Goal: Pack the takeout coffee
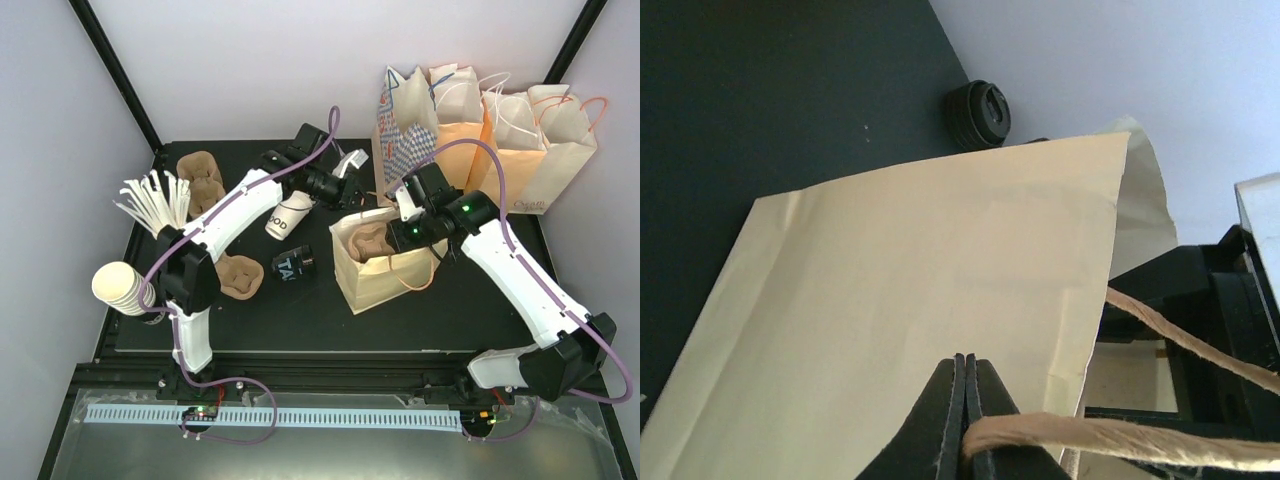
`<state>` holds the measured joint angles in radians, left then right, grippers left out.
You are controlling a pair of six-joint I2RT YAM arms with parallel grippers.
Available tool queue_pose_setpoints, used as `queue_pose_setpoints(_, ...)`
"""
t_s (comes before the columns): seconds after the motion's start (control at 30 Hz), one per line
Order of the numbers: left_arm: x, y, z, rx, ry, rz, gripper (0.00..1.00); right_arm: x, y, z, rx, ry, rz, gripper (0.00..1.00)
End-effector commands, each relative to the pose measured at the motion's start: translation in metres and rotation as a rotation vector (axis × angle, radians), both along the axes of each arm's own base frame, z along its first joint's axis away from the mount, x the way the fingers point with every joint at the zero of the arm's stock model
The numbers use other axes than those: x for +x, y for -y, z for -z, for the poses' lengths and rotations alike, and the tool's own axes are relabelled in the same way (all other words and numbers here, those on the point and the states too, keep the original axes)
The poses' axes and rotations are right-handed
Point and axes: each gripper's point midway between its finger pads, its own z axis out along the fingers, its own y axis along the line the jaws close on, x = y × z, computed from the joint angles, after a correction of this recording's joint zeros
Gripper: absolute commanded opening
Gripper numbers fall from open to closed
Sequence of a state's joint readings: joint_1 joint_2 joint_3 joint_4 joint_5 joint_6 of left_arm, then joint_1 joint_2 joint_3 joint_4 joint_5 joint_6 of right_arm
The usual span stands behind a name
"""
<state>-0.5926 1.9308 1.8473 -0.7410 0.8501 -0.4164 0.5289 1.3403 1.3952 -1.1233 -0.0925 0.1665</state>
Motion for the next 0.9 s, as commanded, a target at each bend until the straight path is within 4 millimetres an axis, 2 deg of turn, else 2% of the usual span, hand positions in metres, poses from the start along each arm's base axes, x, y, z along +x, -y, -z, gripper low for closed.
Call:
queue_pose_setpoints(0.0, 0.014, -0.011, 0.006, 0.022, -0.131, -0.099, 0.02, 0.005, 0.006, -0.018, 0.006, 0.085, 0.031, 0.38)
queue_pose_setpoints(0.2, 0.014, -0.013, 0.009, 0.039, -0.139, -0.1, 0.02, 0.014, 0.018, -0.033, -0.005, 0.147, 0.13, 0.38)
queue_pose_setpoints(0.27, 0.006, -0.004, -0.012, -0.05, -0.097, -0.028, 0.01, 0.015, 0.021, -0.029, -0.019, 0.135, 0.161, 0.39)
queue_pose_setpoints(0.4, -0.024, 0.011, -0.069, -0.196, 0.105, 0.115, 0.02, 0.011, 0.016, -0.009, -0.038, 0.038, 0.148, 0.4)
queue_pose_setpoints(0.53, -0.046, 0.014, -0.091, -0.253, 0.213, 0.195, 0.02, 0.013, 0.011, -0.003, -0.023, 0.013, 0.156, 0.4)
queue_pose_setpoints(0.6, -0.048, 0.014, -0.085, -0.223, 0.229, 0.187, 0.02, 0.014, 0.011, -0.006, -0.013, 0.021, 0.168, 0.4)
queue_pose_setpoints(0.67, -0.039, 0.008, -0.065, -0.147, 0.177, 0.129, 0.02, 0.016, 0.012, -0.01, -0.01, 0.035, 0.179, 0.4)
queue_pose_setpoints(0.77, -0.026, -0.009, -0.03, -0.052, 0.003, 0.027, 0.02, 0.018, 0.017, -0.018, -0.007, 0.079, 0.201, 0.4)
queue_pose_setpoints(0.87, -0.018, -0.022, -0.013, -0.013, -0.082, -0.053, 0.02, 0.017, 0.022, -0.021, -0.007, 0.102, 0.214, 0.4)
